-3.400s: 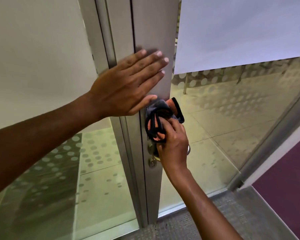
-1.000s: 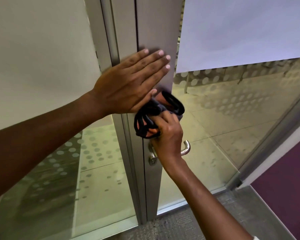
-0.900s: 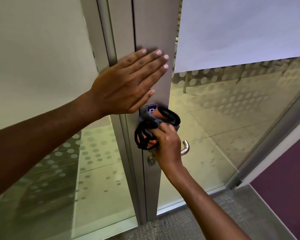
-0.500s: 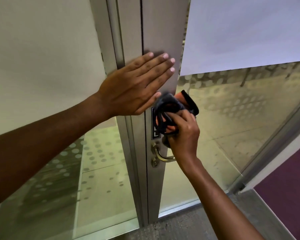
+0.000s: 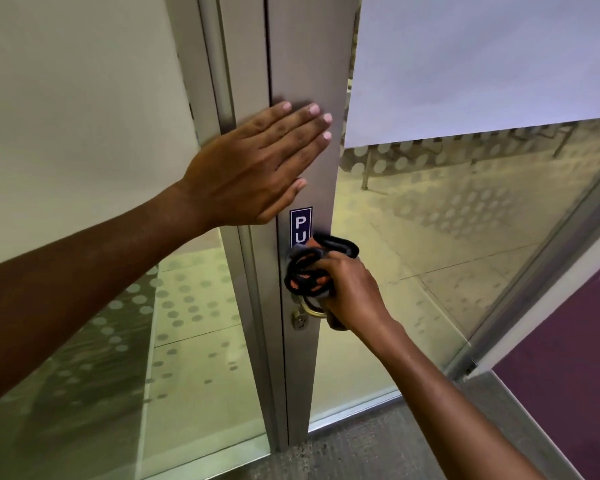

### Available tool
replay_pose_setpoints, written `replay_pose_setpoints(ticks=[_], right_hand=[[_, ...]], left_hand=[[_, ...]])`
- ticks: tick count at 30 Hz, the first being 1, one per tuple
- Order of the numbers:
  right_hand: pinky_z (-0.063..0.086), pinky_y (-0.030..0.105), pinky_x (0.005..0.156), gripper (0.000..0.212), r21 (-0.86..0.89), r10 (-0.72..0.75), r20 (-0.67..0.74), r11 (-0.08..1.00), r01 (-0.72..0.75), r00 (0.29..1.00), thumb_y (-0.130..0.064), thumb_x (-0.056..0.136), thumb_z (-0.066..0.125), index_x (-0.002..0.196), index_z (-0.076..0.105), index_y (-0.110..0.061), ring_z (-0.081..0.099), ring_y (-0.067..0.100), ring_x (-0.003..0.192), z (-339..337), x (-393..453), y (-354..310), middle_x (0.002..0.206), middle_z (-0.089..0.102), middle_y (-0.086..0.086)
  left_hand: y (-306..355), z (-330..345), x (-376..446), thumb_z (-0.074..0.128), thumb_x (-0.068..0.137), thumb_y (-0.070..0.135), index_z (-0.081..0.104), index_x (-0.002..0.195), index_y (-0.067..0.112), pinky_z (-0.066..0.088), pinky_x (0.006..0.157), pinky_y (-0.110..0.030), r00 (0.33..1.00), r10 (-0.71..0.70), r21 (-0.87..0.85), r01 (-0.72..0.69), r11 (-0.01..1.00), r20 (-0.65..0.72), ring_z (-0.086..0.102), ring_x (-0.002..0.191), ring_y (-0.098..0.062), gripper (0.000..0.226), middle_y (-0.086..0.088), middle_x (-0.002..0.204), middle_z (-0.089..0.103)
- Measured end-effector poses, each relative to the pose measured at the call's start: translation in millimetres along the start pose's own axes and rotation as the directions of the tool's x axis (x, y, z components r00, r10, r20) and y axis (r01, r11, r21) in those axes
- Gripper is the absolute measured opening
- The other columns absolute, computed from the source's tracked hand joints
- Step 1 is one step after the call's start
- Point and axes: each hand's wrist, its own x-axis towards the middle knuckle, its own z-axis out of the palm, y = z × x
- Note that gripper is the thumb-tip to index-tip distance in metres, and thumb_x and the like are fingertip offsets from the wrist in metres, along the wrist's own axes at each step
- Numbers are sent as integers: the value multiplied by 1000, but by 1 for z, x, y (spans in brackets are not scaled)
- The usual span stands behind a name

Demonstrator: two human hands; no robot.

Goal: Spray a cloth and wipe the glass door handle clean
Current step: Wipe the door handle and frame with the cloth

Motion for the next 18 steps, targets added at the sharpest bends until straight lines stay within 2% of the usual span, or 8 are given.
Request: replay_pose_setpoints(ticks=[3, 5, 9, 12, 13, 15, 16, 18], right_hand=[[52, 28, 69, 37, -5, 33, -50, 999, -34, 998, -12, 78, 75, 110, 68, -30, 64, 20, 98, -14, -2, 6, 112, 66, -4], [56, 33, 70, 36, -44, 58, -60, 997, -60, 997, -15, 79, 76, 111, 68, -28, 65, 21, 97, -14, -6, 1, 112, 66, -3], [45, 45, 101, 43, -146, 146, 88, 980, -132, 985, -24, 82, 72, 123, 60, -26, 53, 29, 116, 18, -18, -21, 129, 51, 5], [35, 51, 110, 57, -167, 164, 8, 973, -160, 986, -40, 80, 72, 130, 48, -26, 42, 31, 127, 44, -25, -31, 137, 42, 9], [31, 53, 112, 64, -144, 166, -17, 975, -167, 986, -56, 79, 67, 131, 44, -27, 38, 32, 132, 51, -28, -34, 141, 39, 10], [21, 57, 117, 83, -93, 174, -52, 980, -178, 983, -87, 74, 37, 131, 41, -27, 31, 35, 139, 62, -34, -41, 147, 36, 14], [16, 57, 117, 91, -72, 171, -78, 982, -176, 982, -93, 72, 26, 131, 40, -26, 29, 36, 141, 68, -37, -43, 149, 36, 17], [15, 56, 117, 93, -42, 167, -156, 984, -175, 974, -92, 75, 23, 135, 39, -23, 31, 34, 141, 78, -41, -40, 148, 40, 17]], left_hand=[[0, -1, 1, 21, 103, 35, 24, 152, 0, 26, 121, -47, 1000, -7, 7, 7, 1000, -5, 24, 149, -33, 59, -22, 158, 26], [1, -1, 1, 22, 103, 35, 24, 152, 0, 27, 121, -47, 1000, -5, 4, 5, 1000, -7, 25, 149, -33, 59, -22, 158, 27], [0, 0, 0, 22, 103, 35, 25, 151, 0, 27, 121, -47, 1000, -5, -2, 5, 1000, -17, 26, 148, -33, 59, -22, 157, 28], [0, 1, 0, 21, 104, 36, 26, 151, 0, 27, 121, -47, 1000, 3, -6, -3, 1000, -24, 27, 147, -34, 60, -23, 157, 29], [0, 2, 0, 21, 104, 36, 26, 151, -1, 27, 121, -47, 1000, 5, -10, -5, 1000, -27, 27, 147, -34, 60, -23, 156, 29], [0, 2, 0, 21, 104, 36, 26, 151, -1, 26, 121, -47, 1000, 2, -18, -3, 1000, -30, 27, 147, -34, 60, -23, 156, 29], [0, 3, 0, 20, 104, 37, 26, 151, -1, 26, 121, -47, 1000, 0, -19, -1, 1000, -30, 27, 147, -34, 61, -23, 156, 29], [0, 4, 0, 20, 104, 38, 26, 151, -1, 26, 122, -47, 1000, -1, -17, 1, 1000, -31, 27, 147, -34, 61, -23, 156, 29]])
